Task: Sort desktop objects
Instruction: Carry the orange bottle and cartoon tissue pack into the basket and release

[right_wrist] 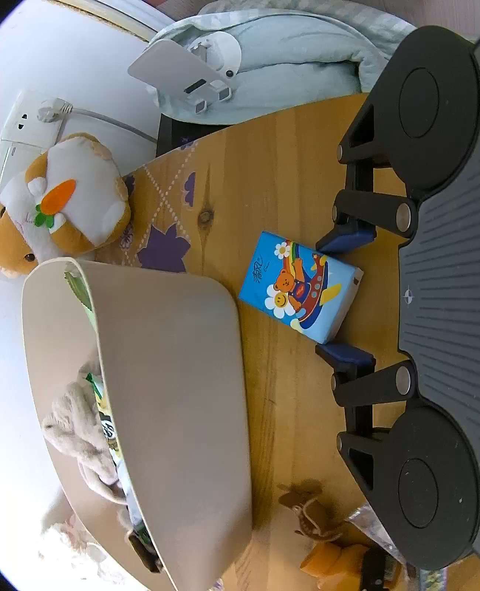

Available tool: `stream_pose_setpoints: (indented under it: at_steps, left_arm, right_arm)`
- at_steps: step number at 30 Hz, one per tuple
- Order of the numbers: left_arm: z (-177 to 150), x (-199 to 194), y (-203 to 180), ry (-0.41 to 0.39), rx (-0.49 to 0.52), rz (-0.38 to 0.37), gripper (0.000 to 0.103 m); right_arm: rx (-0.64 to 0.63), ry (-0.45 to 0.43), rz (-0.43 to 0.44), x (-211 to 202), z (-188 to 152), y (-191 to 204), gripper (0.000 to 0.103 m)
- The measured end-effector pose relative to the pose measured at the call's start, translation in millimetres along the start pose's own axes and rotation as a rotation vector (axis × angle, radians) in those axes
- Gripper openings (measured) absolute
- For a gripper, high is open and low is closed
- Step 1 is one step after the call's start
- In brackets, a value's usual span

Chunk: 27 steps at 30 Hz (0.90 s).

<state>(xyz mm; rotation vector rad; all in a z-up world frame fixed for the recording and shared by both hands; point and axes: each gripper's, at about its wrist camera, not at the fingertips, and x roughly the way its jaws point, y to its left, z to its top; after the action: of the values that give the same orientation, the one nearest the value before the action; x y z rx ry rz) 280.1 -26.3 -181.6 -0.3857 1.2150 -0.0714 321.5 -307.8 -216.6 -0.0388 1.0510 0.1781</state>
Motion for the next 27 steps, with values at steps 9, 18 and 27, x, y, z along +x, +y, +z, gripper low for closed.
stream_pose_setpoints:
  at_steps: [9,18,27]
  left_arm:
    - [-16.1,-19.1,12.7,-0.054,-0.021,-0.001,0.055]
    - [-22.2,-49.1,17.5,-0.106,-0.058,-0.003,0.054]
    - [-20.2,-83.7,27.9,-0.186,-0.065,-0.005,0.054]
  right_arm:
    - [-0.019,-0.051,0.044,-26.8,-11.8,-2.4,0.048]
    - [-0.006,-0.114,0.098,-75.7,-32.2,-8.8,0.048]
    - [-0.033,-0.216,0.111,-120.9,-18.2,-19.6,0.048]
